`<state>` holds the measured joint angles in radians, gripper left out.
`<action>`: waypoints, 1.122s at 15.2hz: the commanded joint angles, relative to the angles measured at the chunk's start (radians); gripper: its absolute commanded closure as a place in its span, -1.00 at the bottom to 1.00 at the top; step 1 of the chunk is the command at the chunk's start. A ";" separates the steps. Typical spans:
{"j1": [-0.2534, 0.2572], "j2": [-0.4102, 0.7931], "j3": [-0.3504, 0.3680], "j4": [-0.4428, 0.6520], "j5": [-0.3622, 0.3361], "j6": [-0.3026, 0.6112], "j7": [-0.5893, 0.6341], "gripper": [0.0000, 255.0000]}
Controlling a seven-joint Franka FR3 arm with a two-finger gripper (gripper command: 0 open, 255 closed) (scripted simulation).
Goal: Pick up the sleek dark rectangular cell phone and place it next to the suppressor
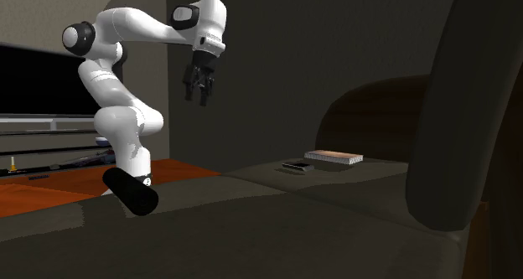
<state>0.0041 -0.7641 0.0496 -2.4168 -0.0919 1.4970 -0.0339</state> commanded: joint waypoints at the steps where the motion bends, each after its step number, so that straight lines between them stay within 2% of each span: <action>1: 0.000 0.000 0.000 0.000 0.000 0.000 0.000 -1.00; 9: 0.003 0.220 0.079 0.015 0.098 0.231 0.182 -1.00; 17: 0.002 0.489 0.143 0.118 0.143 0.435 0.345 -1.00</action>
<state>0.0051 -0.3001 0.1863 -2.3095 0.0460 1.9105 0.2900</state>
